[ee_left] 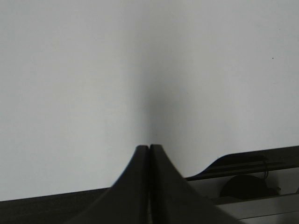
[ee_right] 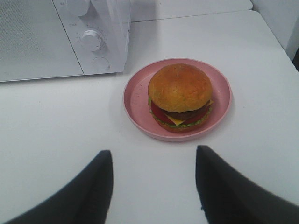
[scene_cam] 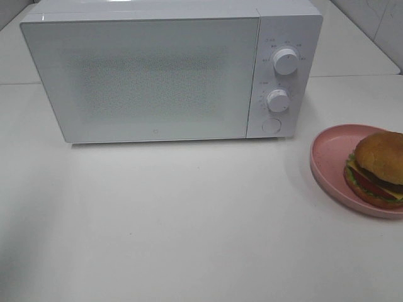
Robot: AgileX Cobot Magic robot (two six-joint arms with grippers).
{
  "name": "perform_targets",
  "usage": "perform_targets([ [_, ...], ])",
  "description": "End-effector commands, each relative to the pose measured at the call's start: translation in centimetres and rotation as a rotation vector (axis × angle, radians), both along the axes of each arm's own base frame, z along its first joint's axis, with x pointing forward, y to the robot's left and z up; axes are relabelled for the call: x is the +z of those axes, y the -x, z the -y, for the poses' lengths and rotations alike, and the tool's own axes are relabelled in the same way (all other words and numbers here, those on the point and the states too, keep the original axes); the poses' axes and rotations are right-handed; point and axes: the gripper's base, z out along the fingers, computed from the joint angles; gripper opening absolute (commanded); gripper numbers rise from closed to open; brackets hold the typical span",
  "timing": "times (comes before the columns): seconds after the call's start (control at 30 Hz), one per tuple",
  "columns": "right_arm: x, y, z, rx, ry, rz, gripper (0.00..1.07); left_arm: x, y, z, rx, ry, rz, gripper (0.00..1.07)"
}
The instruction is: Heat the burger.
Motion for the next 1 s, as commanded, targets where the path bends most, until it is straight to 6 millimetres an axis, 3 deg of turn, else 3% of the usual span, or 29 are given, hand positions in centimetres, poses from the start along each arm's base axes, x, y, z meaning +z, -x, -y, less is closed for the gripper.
perform_targets([
  [0.03, 0.0, 0.4, 0.1, -0.004, 0.005, 0.031, 0.52, -0.2, 1.0, -0.1, -0.002, 0.017, 0.049, 0.00],
  [0.1, 0.0, 0.4, 0.1, -0.004, 0.005, 0.031, 0.52, -1.0, 4.0, -0.5, -0.011, 0.052, 0.154, 0.00],
  [0.57, 0.1, 0.4, 0.1, -0.004, 0.005, 0.032, 0.52, 0.1, 12.3, -1.5, -0.144, 0.073, 0.656, 0.00],
  [0.67, 0.1, 0.4, 0.1, -0.004, 0.005, 0.032, 0.52, 0.0, 13.2, -1.7, -0.143, 0.081, 0.723, 0.00],
  [1.0, 0.1, 0.4, 0.1, -0.004, 0.005, 0.032, 0.52, 0.0, 12.9, -1.7, -0.141, 0.082, 0.703, 0.00],
])
